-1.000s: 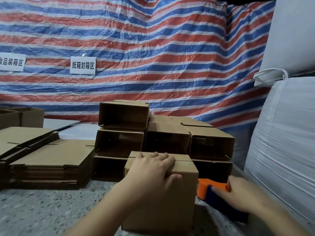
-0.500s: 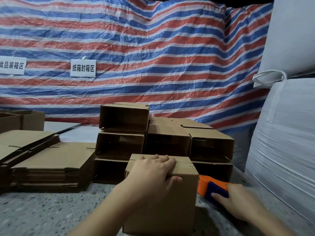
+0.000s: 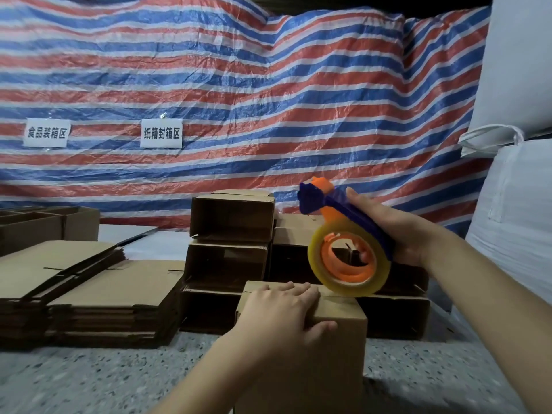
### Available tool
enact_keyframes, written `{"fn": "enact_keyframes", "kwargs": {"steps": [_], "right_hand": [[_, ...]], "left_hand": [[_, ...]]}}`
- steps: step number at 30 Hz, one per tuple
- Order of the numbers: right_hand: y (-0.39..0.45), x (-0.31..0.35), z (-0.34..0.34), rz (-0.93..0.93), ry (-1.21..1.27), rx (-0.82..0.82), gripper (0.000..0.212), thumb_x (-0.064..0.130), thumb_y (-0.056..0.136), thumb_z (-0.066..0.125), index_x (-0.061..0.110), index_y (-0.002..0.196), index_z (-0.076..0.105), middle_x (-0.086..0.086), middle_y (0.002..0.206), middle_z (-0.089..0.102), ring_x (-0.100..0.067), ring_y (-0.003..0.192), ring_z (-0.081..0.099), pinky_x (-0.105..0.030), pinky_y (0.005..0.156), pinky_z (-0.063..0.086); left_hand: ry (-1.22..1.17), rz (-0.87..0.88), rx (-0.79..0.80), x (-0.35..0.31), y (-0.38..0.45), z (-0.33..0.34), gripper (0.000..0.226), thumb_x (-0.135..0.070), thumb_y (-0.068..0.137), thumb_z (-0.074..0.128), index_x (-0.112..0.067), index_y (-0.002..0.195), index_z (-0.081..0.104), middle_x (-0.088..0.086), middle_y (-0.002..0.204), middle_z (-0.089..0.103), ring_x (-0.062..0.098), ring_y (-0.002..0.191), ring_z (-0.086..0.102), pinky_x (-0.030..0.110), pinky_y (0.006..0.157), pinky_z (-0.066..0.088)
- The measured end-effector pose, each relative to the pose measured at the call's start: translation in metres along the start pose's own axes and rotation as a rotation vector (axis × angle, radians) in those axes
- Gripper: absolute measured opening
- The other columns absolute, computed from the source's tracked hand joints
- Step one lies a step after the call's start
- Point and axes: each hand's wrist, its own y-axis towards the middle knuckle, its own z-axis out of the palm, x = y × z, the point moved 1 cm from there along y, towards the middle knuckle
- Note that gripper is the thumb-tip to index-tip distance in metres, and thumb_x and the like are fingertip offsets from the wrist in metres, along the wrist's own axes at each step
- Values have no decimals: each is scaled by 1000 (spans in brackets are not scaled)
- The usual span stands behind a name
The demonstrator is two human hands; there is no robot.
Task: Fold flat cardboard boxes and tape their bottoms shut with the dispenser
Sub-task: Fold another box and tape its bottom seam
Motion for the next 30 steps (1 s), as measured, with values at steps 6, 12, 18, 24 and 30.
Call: {"fn": "enact_keyframes", "kwargs": {"steps": [6, 12, 18, 24, 30], "right_hand": [[19, 0, 10, 189, -116, 47, 67, 68, 68, 69, 12, 104, 69, -6, 73, 74, -15, 55, 70, -24, 44, 51], [27, 4, 14, 161, -225, 128, 76, 69, 56, 73, 12, 107, 70, -10, 92, 78, -18, 71, 74, -29, 62, 59], [30, 12, 21, 137, -357, 148, 74, 71, 63, 69, 18, 115, 68, -8, 102, 78, -21, 88, 75, -35, 85, 58], [30, 12, 21, 137, -385, 140, 80, 75, 58, 69, 19, 114, 67, -8, 100, 79, -20, 85, 75, -34, 83, 58], [29, 14, 23, 136, -400, 142, 84, 76, 54, 69, 19, 115, 66, -7, 100, 78, -20, 86, 74, -35, 85, 58]], "left_hand": [[-568, -200, -239, 2, -5, -7, 41, -53, 96, 26, -34, 103, 61, -11, 97, 66, 3, 90, 60, 33, 88, 51], [-1444, -625, -381, 30, 10, -39, 57, -48, 104, 28, -16, 87, 72, 0, 89, 76, 14, 93, 68, 39, 87, 46], [-1616, -656, -303, 44, 14, -46, 54, -57, 97, 43, -12, 89, 71, 4, 86, 77, 22, 95, 70, 46, 89, 50], [-1656, -672, -252, 46, 16, -48, 39, -45, 97, 52, -12, 90, 71, 4, 88, 77, 20, 91, 72, 41, 82, 53], [-1740, -613, -253, 46, 14, -45, 48, -54, 94, 53, -10, 92, 70, 7, 89, 77, 23, 91, 73, 46, 87, 53]]}}
